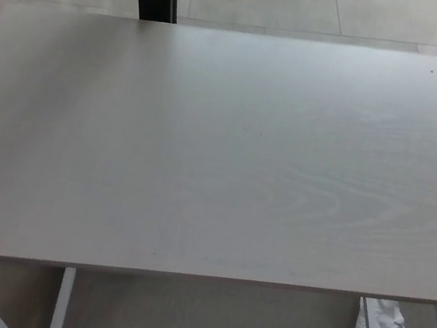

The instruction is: The robot uses its right hand to pick up a cube kept in the middle of the desk infront of it and hands it to a person

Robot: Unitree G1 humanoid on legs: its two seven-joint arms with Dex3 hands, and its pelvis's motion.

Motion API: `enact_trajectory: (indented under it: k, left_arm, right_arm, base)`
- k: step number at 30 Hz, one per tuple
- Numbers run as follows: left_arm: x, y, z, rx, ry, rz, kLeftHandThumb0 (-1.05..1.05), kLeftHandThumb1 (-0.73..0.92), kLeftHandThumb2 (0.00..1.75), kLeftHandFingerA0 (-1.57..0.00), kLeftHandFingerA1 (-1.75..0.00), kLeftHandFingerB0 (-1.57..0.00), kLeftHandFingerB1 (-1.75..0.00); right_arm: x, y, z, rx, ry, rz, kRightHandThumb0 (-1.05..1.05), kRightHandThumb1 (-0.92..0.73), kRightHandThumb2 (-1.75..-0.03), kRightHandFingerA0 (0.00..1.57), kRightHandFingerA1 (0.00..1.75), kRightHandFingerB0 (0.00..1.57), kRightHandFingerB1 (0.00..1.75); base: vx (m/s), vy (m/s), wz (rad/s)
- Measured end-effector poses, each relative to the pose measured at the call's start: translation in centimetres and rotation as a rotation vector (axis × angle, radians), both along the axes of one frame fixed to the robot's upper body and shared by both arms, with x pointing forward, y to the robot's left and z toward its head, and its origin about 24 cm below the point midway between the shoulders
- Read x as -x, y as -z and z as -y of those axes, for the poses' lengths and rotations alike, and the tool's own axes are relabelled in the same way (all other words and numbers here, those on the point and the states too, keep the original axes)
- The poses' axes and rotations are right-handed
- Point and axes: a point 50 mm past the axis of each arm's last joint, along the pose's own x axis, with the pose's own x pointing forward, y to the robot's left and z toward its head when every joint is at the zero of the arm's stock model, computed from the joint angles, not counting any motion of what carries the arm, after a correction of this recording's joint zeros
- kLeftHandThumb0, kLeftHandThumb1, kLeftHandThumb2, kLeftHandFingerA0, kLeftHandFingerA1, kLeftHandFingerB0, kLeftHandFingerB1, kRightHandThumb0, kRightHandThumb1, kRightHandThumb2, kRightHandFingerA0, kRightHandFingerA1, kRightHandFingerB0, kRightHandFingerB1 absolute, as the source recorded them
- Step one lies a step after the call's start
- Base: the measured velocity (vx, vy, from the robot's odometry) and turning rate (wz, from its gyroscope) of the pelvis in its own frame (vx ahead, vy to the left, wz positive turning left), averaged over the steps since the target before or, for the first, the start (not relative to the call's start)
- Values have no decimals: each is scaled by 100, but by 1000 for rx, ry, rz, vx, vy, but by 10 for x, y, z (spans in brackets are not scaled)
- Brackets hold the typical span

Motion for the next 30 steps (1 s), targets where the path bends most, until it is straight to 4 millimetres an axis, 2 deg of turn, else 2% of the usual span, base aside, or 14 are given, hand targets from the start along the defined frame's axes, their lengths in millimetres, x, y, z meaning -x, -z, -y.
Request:
enact_trajectory:
  k: [2,4,5,6,9,12,13,15,20,21,22,24,25,30]
  left_arm:
    - [1,0,0,0,-3,1,-103,70,100,-63,-141,-26,-133]
    - [1,0,0,0,-5,1,-104,58,130,-67,-119,-42,-104]
    - [1,0,0,0,-6,1,-103,69,104,-61,-140,-26,-133]
    - [1,0,-1,0,-7,1,-102,68,105,-61,-141,-28,-133]
    - [2,0,-1,0,-8,2,-100,68,103,-65,-139,-29,-131]
    - [2,0,-1,0,-10,2,-101,68,103,-65,-138,-31,-130]
    - [2,0,-1,-1,-11,2,-105,69,101,-63,-138,-31,-129]
    - [2,-1,-1,-2,-11,2,-105,58,127,-69,-117,-42,-100]
    - [5,-4,-5,-19,-14,-8,-105,69,100,-68,-139,-37,-130]
    - [6,-5,-6,-23,-15,-10,-105,70,102,-67,-139,-34,-128]
    - [7,-5,-7,-25,-15,-12,-100,53,126,-69,-116,-42,-99]
    - [8,-5,-7,-25,-14,-16,-105,54,128,-65,-116,-39,-98]
    - [8,-5,-7,-25,-13,-19,-105,55,101,-54,-141,-31,-131]
    - [9,-5,-7,-25,-13,-20,-105,48,100,-56,-148,-31,-137]
  right_arm:
    - [14,5,8,-15,62,13,-48,-54,-56,110,117,70,48]
    - [22,12,11,-38,105,12,-52,-61,-59,93,85,69,45]
    - [25,18,13,-54,125,4,-51,-60,-58,79,68,74,48]
    - [27,23,13,-68,140,-7,-58,-47,-85,90,75,44,57]
    - [32,42,14,-133,184,-79,-51,-52,-59,95,66,54,46]
    - [33,56,14,-183,209,-149,-53,-45,-79,96,85,38,53]
    - [33,60,14,-198,217,-170,-45,-55,-57,87,63,69,50]
    - [32,69,13,-235,241,-200,-43,-56,-57,74,60,55,46]
    - [34,87,9,-360,314,-213,-54,-41,-79,65,75,37,49]
    - [36,88,8,-382,316,-205,-50,-49,-55,76,82,41,35]
    - [36,89,8,-397,316,-196,-52,-49,-56,53,52,43,34]
    - [38,90,7,-427,309,-177,-58,-39,-75,43,55,38,45]
    - [40,91,7,-445,301,-163,-58,-37,-74,42,54,41,46]
    - [44,92,5,-515,282,-80,-56,-38,-75,43,56,37,45]
  base:
    - [0,0,0]
    - [0,0,0]
    - [0,0,0]
    - [0,0,0]
    - [0,0,0]
    - [0,0,0]
    - [0,0,0]
    - [0,0,0]
    - [0,0,0]
    - [0,0,0]
    - [0,0,0]
    - [0,0,0]
    - [0,0,0]
    - [0,0,0]
